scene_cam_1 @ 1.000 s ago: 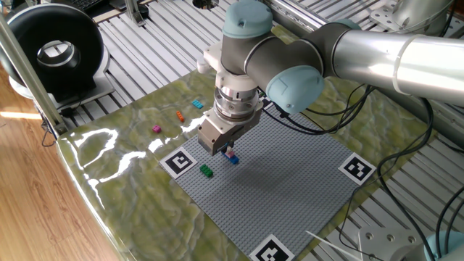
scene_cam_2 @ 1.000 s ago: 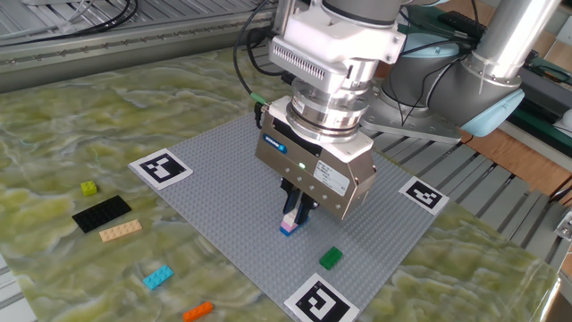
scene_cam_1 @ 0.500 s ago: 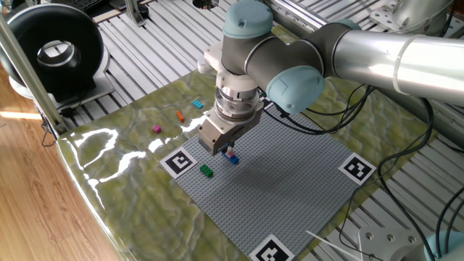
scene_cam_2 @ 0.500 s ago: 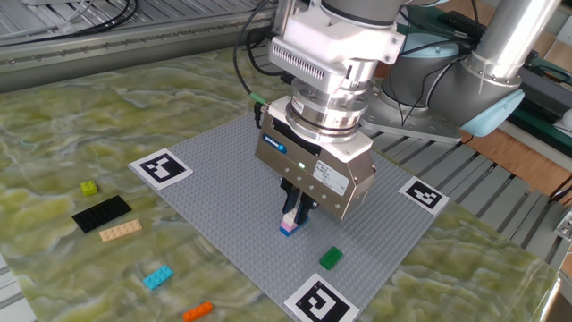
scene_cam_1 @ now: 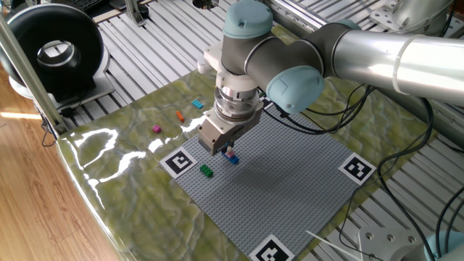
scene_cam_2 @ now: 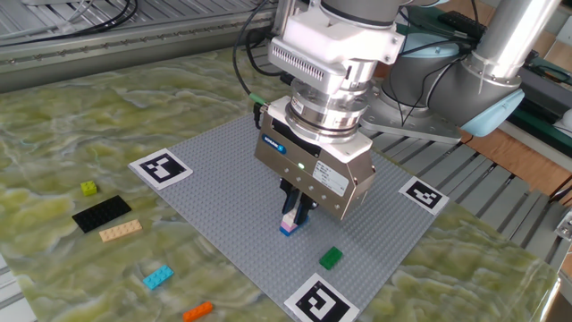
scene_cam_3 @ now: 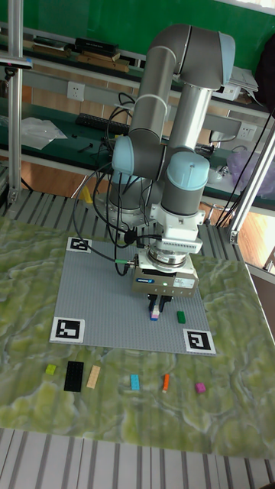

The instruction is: Stack small Lego blocks randomly, one at a time

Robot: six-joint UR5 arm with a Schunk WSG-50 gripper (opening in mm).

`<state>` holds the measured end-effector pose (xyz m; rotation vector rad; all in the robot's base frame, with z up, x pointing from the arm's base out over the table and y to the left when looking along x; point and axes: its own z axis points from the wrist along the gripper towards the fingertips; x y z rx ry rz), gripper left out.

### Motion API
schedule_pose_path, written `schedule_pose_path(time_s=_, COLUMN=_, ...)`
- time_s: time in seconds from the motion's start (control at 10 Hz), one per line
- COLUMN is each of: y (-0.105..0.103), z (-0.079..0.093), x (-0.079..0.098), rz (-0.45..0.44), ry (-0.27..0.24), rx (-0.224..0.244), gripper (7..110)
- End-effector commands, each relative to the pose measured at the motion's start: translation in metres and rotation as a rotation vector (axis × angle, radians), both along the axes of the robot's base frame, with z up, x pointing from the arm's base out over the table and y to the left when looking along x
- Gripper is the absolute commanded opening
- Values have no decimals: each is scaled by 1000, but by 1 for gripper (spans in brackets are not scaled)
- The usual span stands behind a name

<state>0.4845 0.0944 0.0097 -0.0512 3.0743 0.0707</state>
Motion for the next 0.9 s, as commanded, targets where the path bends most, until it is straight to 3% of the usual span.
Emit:
schedule_pose_path(time_s=0.0, y=1, z=1, x=2, rz=-6, ry=-3, rx=14, gripper=7)
schedule_pose_path(time_s=0.8, y=5, z=-1, x=3, rz=-15, ry=-4, rx=15, gripper=7)
